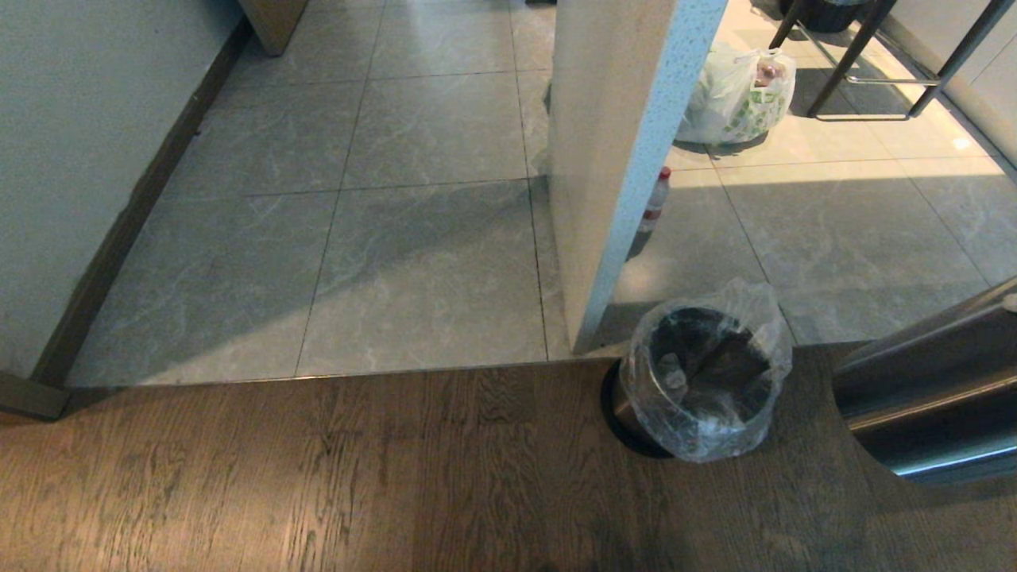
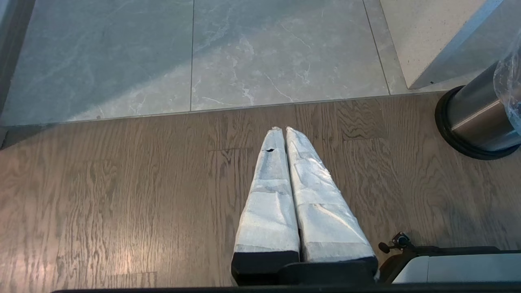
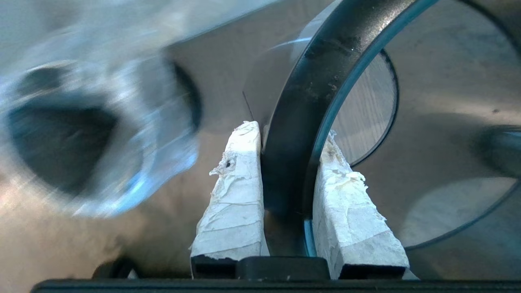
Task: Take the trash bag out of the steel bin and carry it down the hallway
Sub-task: Place the outer trash can on the ground
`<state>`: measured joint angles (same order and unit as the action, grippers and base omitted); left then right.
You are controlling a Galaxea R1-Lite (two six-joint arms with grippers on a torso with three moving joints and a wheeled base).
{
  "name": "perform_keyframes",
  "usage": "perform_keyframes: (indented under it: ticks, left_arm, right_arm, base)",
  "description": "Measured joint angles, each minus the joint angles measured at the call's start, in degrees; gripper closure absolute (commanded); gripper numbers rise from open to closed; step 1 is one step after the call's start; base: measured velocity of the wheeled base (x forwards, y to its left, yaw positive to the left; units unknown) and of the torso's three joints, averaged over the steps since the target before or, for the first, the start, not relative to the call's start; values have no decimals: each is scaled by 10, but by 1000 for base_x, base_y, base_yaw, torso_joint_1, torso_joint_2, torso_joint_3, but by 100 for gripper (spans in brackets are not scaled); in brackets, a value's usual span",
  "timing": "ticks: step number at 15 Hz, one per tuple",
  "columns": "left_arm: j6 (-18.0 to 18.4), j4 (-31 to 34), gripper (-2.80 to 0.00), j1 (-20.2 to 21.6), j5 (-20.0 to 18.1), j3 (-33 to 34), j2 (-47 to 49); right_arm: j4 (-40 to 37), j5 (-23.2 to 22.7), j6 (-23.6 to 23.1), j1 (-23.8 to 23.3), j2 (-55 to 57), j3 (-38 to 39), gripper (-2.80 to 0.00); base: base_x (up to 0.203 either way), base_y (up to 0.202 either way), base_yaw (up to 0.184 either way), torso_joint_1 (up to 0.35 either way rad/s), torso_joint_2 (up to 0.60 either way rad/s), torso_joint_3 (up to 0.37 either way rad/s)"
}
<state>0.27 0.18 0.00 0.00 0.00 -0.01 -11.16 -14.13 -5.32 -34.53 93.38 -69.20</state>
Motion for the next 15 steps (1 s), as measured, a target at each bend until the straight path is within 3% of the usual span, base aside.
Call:
perform_keyframes:
  ticks: [9,10,15]
  left_arm:
    - [0,0,0,0,0,0,0]
    - [0,0,0,0,0,0,0]
    - [0,0,0,0,0,0,0]
  right_arm:
    - [184,-1,4,-20,343,-183,0]
    - [189,-2,4,-20,367,-201,-280]
    - [191,-9,-1,-19,416,-229,-280]
  base:
    - [0,0,0,0,0,0]
    - [0,0,0,0,0,0]
    - [0,0,0,0,0,0]
